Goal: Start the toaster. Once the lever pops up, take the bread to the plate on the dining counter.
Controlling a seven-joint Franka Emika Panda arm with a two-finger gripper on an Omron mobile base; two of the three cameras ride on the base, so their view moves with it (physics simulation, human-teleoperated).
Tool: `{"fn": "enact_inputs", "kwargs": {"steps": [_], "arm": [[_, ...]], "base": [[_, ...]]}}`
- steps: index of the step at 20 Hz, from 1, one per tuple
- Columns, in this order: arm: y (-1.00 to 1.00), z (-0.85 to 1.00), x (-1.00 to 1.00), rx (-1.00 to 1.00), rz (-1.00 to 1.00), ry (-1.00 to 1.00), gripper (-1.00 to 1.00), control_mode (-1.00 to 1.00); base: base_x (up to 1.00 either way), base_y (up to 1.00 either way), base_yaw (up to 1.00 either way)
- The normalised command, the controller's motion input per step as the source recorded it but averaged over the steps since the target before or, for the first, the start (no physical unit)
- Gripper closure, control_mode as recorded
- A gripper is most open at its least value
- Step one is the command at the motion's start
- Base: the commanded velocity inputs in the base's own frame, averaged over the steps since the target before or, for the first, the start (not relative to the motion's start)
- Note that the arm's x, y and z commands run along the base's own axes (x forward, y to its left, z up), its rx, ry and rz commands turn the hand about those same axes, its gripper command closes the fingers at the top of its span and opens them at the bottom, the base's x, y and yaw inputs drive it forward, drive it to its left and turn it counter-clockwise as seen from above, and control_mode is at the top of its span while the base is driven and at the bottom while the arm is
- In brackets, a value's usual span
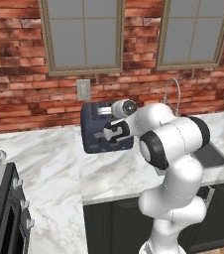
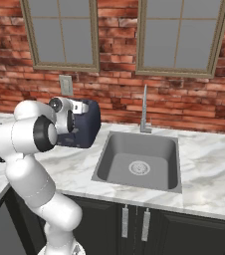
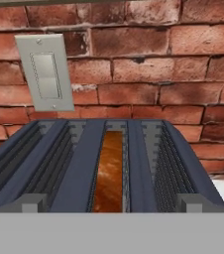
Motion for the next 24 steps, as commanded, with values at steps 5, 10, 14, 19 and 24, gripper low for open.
{"fn": "enact_inputs", "kwargs": {"steps": [5,10,14,19,24], "arm": [[0.01,0.00,0.00,0.00,0.00,0.00,1.00,-1.00],[0.00,-0.02,0.00,0.00,0.00,0.00,1.00,-1.00],[0.00,-0.05,0.00,0.00,0.00,0.00,1.00,-1.00],[0.00,0.00,0.00,0.00,0.00,0.00,1.00,-1.00],[0.00,0.00,0.00,0.00,0.00,0.00,1.00,-1.00]], "base": [[0.00,0.00,0.00],[0.00,0.00,0.00],[0.00,0.00,0.00],[0.00,0.00,0.00],[0.00,0.00,0.00]]}}
